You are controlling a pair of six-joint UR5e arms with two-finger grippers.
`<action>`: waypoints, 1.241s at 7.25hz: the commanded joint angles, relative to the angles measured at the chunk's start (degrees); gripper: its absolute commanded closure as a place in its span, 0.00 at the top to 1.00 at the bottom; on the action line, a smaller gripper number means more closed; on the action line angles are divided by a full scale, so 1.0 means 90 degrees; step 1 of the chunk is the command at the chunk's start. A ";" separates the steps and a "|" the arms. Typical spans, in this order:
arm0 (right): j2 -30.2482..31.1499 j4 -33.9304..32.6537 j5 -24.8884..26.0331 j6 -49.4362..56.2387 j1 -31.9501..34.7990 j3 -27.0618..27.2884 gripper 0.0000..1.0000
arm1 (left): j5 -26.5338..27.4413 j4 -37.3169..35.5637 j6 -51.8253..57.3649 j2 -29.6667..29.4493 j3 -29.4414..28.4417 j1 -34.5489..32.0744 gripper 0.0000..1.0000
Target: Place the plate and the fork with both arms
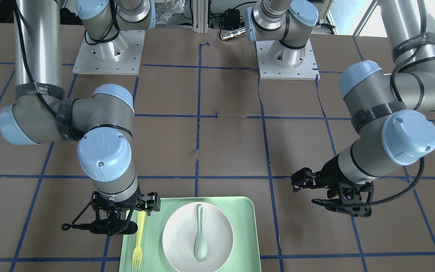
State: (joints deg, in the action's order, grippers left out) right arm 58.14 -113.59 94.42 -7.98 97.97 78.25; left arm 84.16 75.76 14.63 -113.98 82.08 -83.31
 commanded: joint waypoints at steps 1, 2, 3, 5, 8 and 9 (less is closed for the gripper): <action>0.0773 0.1063 -0.0159 0.0018 -0.0036 0.0027 1.00 | 0.0607 0.0205 -0.0925 0.0339 0.0020 -0.0282 1.00; 0.1115 0.1861 -0.0236 0.0153 -0.0046 0.0036 1.00 | 0.0677 0.0409 -0.1716 0.0505 0.0040 -0.0535 1.00; 0.1351 0.2227 -0.0247 0.0377 -0.0084 0.0036 1.00 | 0.0881 0.0759 -0.1868 0.0661 0.0030 -0.0780 1.00; 0.2043 0.3065 -0.0228 0.0438 -0.0114 0.0036 1.00 | 0.0893 0.1229 -0.1870 0.0916 0.0020 -0.0909 1.00; 0.2378 0.3315 -0.0257 0.0340 -0.0026 0.0075 1.00 | 0.0883 0.1592 -0.1860 0.1248 -0.0019 -0.0812 1.00; 0.2378 0.3324 -0.0266 0.0340 -0.0017 0.0085 1.00 | 0.0922 0.1592 -0.1870 0.1346 -0.0009 -0.0802 1.00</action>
State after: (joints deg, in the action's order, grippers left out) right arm 79.28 -83.90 92.13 -4.79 97.66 78.87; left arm 92.11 89.83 -2.13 -102.98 82.00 -90.67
